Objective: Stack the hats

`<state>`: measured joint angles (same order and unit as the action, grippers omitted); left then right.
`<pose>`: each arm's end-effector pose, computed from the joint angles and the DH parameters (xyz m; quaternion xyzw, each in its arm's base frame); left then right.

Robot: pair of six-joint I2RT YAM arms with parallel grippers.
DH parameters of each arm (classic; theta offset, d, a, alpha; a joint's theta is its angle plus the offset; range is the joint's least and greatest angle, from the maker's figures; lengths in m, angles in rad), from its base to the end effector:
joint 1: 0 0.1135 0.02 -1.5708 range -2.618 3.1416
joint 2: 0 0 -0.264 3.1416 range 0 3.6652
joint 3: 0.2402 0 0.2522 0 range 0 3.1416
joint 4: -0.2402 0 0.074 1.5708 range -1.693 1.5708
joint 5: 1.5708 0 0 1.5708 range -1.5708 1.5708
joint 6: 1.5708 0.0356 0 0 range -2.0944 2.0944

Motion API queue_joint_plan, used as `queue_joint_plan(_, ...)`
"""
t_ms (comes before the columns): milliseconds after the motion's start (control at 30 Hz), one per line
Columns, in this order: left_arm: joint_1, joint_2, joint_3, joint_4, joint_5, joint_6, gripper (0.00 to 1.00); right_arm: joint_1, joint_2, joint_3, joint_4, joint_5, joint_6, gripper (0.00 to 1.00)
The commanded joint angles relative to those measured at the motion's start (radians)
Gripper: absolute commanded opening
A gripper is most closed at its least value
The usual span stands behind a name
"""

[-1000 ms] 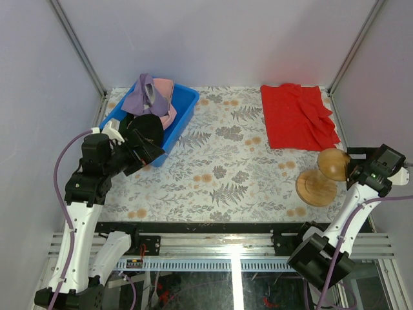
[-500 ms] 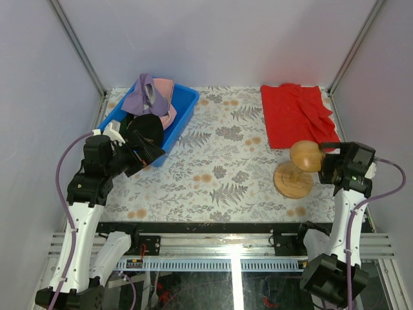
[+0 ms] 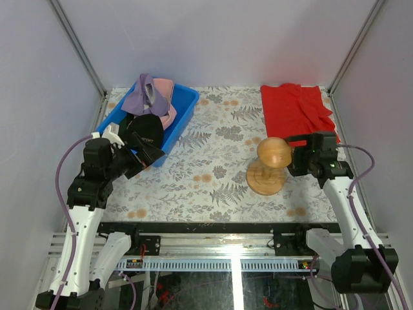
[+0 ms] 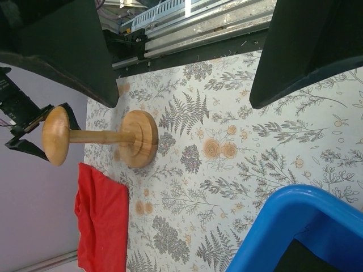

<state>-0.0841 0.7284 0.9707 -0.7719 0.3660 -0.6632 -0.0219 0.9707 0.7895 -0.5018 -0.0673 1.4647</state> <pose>0.1374 -0.0244 0.3521 -0.1568 0.8434 -0.3255 0.3977 0.2076 -0.0022 0.2771 0.6002 0.6743 0.3063 0.3022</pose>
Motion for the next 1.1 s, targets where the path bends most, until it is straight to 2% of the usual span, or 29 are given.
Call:
queue_joint_plan(0,-0.003,-0.026,-0.02,0.057,-0.007,-0.015,1.0,0.133,0.082,0.007,-0.131,0.073,0.059,0.99)
queue_joint_plan(167,-0.003,-0.06,-0.037,0.042,0.003,-0.004,1.0,0.237,0.149,0.064,-0.085,0.102,0.093,0.99)
queue_joint_plan(367,-0.004,-0.12,-0.063,0.0,0.016,0.018,1.0,0.242,0.147,0.126,-0.093,0.189,0.058,0.99)
queue_joint_plan(567,-0.003,-0.141,-0.028,-0.084,0.005,0.064,1.0,0.125,0.14,0.153,-0.157,0.193,-0.071,1.0)
queue_joint_plan(767,-0.003,-0.121,0.023,-0.142,-0.036,0.104,1.0,-0.058,0.083,0.034,-0.183,0.091,-0.199,0.99)
queue_joint_plan(1067,-0.004,-0.036,0.023,-0.062,-0.026,0.082,1.0,-0.06,-0.037,-0.133,-0.259,-0.016,-0.278,0.99)
